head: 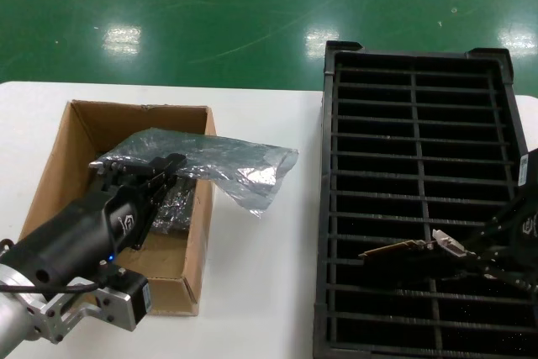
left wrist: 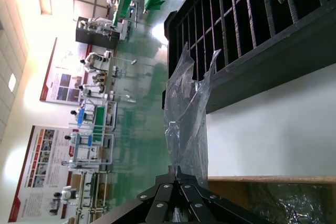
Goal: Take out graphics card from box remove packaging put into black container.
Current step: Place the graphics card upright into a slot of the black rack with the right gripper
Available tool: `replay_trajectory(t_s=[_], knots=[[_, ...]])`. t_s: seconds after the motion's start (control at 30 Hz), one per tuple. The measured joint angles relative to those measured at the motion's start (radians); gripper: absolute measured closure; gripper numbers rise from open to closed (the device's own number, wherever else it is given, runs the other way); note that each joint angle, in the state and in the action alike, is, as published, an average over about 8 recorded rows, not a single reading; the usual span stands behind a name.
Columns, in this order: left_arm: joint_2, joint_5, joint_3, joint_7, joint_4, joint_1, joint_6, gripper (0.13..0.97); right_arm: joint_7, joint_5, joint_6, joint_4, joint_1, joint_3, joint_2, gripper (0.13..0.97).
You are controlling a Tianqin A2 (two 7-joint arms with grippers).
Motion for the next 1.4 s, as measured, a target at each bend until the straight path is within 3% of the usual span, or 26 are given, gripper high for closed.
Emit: replay_trajectory(t_s=[0.8,1.4], knots=[[0.0,0.0,0.0,0.0,0.0,0.0,0.0,0.957,-0.055,-0.174,0.019,-0.014,0.023,-0.07,-0.055,0.907],[0.0,0.0,0.0,0.0,0.0,0.0,0.0,0.957,0.008,-0.121,-0.057,-0.04,0.113,-0.147,-0.11,0.907]])
